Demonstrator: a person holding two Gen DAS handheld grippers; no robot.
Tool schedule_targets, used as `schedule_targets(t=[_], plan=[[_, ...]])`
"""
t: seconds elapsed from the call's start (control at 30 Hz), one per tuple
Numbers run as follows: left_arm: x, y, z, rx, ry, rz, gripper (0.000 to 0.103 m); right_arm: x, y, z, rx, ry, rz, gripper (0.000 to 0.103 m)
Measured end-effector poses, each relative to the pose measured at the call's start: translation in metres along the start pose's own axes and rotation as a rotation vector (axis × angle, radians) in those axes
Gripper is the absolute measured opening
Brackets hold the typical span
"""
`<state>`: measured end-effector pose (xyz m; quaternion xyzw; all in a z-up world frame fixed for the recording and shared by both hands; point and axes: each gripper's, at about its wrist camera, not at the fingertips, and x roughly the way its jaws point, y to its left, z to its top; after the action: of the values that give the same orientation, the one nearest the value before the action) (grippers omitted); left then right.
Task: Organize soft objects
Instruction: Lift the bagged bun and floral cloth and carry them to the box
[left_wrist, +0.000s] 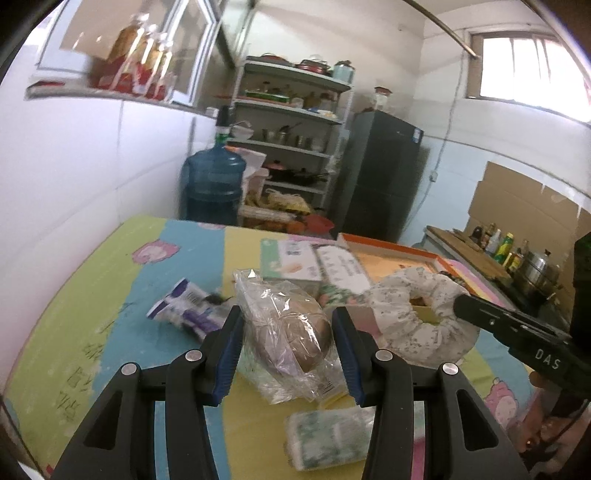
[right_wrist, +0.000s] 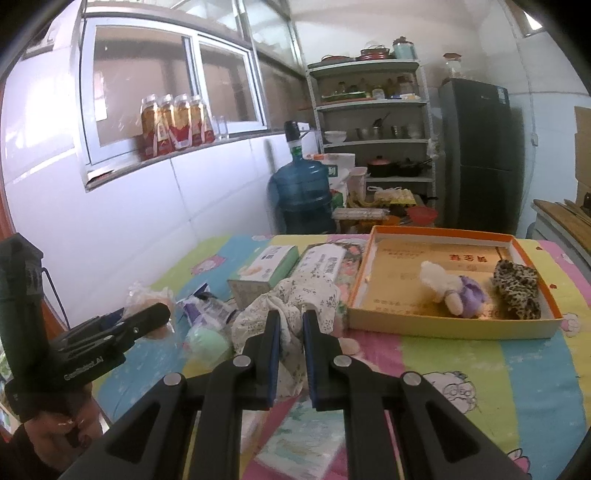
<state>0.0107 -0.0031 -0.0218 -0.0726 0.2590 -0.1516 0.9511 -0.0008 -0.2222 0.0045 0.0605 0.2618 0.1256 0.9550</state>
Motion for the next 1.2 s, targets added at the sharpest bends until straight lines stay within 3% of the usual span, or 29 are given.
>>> schedule_targets(t=[0.67,1.2], plan=[[0.046,-0.102,0.038,0.107,0.026,-0.172,0.049,-0.034,-0.089,0.008,0.113,-0.079,-0.107,0.013],[0.128,-0.162,0.056,0.092,0.099,-0.185,0.049,-0.037,-0.167,0.032,0.166,-0.157,-0.168,0.013]])
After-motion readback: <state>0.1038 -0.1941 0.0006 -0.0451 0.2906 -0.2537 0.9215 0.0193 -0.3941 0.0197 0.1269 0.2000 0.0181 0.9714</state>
